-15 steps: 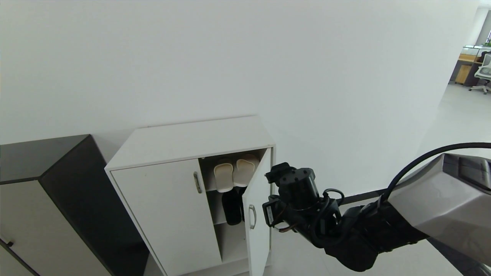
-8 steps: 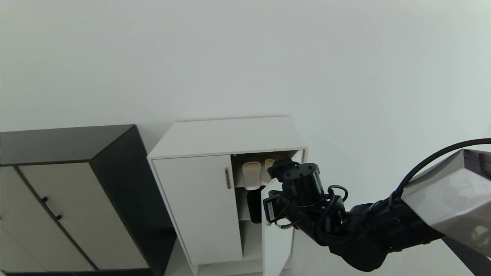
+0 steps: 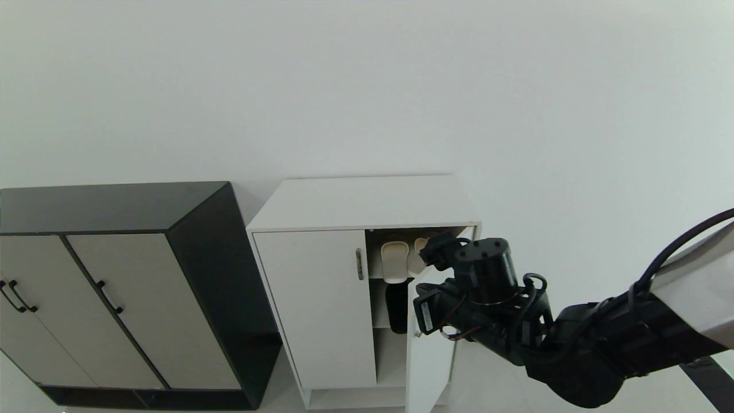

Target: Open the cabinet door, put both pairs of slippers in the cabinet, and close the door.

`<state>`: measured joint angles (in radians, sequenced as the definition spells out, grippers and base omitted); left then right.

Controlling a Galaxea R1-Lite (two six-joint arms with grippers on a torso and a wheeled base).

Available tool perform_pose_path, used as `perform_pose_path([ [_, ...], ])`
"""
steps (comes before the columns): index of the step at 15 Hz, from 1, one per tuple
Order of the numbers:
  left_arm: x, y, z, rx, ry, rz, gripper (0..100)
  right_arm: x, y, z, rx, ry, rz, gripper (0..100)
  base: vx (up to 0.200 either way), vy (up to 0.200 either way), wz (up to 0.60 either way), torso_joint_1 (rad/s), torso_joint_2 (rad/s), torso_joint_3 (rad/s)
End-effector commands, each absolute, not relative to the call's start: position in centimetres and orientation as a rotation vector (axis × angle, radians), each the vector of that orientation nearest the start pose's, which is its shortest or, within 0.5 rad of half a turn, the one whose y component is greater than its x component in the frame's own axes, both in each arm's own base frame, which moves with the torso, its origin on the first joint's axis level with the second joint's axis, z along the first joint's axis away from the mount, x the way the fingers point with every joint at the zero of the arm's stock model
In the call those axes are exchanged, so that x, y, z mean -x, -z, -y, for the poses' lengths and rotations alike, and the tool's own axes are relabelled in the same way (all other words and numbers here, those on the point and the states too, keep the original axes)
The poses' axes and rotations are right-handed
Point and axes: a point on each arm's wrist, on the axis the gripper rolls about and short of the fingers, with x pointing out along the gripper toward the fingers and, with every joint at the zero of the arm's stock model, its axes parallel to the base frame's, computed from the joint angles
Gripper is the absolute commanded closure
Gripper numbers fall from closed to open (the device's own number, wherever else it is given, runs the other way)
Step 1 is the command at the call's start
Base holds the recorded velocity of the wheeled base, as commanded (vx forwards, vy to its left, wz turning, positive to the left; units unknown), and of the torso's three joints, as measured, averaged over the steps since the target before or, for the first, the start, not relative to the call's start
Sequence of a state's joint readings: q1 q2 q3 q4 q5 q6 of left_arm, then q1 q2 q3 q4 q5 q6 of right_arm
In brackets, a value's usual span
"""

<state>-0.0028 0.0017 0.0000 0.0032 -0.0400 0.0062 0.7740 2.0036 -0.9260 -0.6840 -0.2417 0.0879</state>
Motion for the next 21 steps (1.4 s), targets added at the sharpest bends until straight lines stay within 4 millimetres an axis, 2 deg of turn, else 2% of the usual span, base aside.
perform_pose_path([
  [1, 2.3, -7.5, 0.1, -0.008, 0.043, -0.004, 100, -26.5, -11.6, -23.3, 0.116, -0.505, -0.393, 100, 0.0, 0.0, 0.0, 0.0, 0.0, 0.0],
  [3, 2.3, -7.5, 0.1, -0.006, 0.043, -0.004, 100, -27.8, -8.9, -23.7, 0.139, -0.485, -0.446, 100, 0.0, 0.0, 0.0, 0.0, 0.0, 0.0],
  [7, 2.3, -7.5, 0.1, -0.006, 0.043, -0.004, 100, -30.3, -6.3, -24.8, 0.134, -0.468, -0.444, 100, 0.0, 0.0, 0.0, 0.0, 0.0, 0.0],
  [9, 2.3, -7.5, 0.1, -0.006, 0.043, -0.004, 100, -31.3, -5.4, -25.4, 0.132, -0.463, -0.446, 100, 0.0, 0.0, 0.0, 0.0, 0.0, 0.0],
  [14, 2.3, -7.5, 0.1, -0.008, 0.043, -0.004, 100, -34.1, -5.2, -27.7, 0.074, -0.46, -0.347, 100, 0.0, 0.0, 0.0, 0.0, 0.0, 0.0],
  [16, 2.3, -7.5, 0.1, -0.008, 0.043, -0.004, 100, -34.2, -5.6, -27.9, 0.036, -0.469, -0.27, 100, 0.0, 0.0, 0.0, 0.0, 0.0, 0.0],
  [18, 2.3, -7.5, 0.1, -0.008, 0.043, -0.004, 100, -33.6, -5.7, -27.4, 0.033, -0.478, -0.264, 100, 0.0, 0.0, 0.0, 0.0, 0.0, 0.0],
  [19, 2.3, -7.5, 0.1, -0.008, 0.043, -0.004, 100, -32.6, -5.7, -26.5, 0.03, -0.569, -0.295, 100, 0.0, 0.0, 0.0, 0.0, 0.0, 0.0],
  [21, 2.3, -7.5, 0.1, -0.008, 0.043, -0.004, 100, -32.2, -5.3, -25.3, 0.017, -0.672, -0.329, 100, 0.0, 0.0, 0.0, 0.0, 0.0, 0.0],
])
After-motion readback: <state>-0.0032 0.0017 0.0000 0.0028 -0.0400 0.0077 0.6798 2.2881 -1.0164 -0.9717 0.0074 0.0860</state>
